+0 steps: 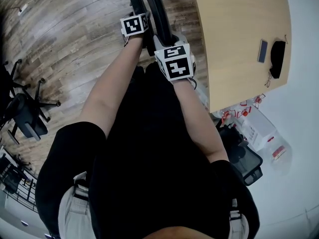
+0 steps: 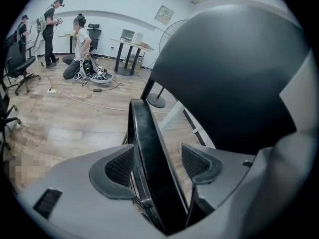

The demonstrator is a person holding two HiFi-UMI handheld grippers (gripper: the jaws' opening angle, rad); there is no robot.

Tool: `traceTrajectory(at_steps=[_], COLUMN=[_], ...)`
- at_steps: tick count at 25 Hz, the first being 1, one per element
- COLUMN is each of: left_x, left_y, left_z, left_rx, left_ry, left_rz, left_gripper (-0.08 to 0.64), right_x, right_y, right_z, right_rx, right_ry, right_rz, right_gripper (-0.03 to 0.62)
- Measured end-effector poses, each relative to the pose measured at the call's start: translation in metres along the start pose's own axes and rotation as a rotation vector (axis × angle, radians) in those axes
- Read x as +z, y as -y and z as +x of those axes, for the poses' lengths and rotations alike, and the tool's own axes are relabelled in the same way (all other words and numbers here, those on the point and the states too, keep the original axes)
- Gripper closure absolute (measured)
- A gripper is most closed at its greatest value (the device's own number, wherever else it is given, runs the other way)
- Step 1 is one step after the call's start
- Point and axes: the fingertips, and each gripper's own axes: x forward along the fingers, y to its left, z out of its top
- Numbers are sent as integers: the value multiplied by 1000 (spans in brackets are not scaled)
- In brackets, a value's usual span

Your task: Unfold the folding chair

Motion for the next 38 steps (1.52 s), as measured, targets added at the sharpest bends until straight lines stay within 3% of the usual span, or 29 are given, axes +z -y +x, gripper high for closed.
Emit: traceTrajectory(at_steps=[3,11,14,16,21,26,38], left_x=[-13,-28,-32,-32,-35,-44,-52], left_y=[-1,-16,-10,-3,-19,-47,-108], left_z=[14,40,37,33,21,27,-4], left_rx=[41,118,90,48,36,-22,-67], left_ry=[-41,-55,-69,-71,-80,-68,-82], left_rz=[-16,-28,-49,-73,-80,-98,-125], left_gripper=[267,277,360,374,374,374,370], right_x=[0,0,-1,-1,-2,3,10], right_y=[2,0,3,5,4,-21,-69], right_z=[1,3,2,2,2,8,21], right_rx=[-5,7,10,14,22,51,50], right_ry=[2,15,17,17,17,19,15], right_rz=[-10,-11,-7,-9,-8,-24,-56], right_gripper=[489,488,488,488,488,477,460])
